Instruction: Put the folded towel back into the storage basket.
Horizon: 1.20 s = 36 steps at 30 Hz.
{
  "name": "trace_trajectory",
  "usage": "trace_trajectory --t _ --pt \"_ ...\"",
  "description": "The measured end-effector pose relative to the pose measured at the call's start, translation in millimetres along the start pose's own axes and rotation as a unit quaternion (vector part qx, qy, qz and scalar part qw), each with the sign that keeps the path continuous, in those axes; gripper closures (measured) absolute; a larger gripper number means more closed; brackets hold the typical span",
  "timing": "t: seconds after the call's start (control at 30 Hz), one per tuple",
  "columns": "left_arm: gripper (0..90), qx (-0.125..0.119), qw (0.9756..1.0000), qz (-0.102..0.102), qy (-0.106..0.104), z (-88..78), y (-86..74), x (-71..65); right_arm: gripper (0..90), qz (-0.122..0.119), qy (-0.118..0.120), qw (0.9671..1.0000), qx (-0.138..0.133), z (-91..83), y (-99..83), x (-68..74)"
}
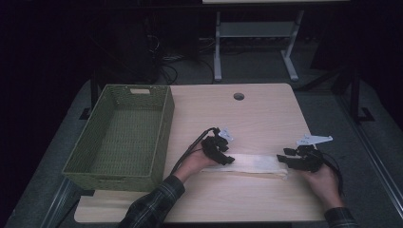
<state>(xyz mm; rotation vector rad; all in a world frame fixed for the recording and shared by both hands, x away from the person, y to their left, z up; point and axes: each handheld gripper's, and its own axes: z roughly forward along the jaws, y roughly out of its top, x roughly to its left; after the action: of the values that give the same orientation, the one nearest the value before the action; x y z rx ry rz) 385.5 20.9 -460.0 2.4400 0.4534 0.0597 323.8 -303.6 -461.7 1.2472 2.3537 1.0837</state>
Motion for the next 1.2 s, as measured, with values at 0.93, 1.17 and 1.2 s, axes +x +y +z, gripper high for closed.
trace_trajectory --t 0.93,1.17,1.2 --pt "85.1 0.005 0.9992 -0.01 -0.039 -2.4 -0.2 -4.4 84.6 0.006 0.027 0.9996 0.009 8.0 -10.0 5.4" --pt "85.5 -0.016 0.9993 -0.021 -0.028 -17.6 1.7 -7.7 85.0 0.008 0.023 0.9997 -0.002 3.8 -3.7 5.0" --pt "85.5 -0.02 0.9992 -0.022 -0.028 -20.8 2.2 -8.4 85.0 0.006 0.024 0.9997 -0.006 2.6 -2.3 5.0"
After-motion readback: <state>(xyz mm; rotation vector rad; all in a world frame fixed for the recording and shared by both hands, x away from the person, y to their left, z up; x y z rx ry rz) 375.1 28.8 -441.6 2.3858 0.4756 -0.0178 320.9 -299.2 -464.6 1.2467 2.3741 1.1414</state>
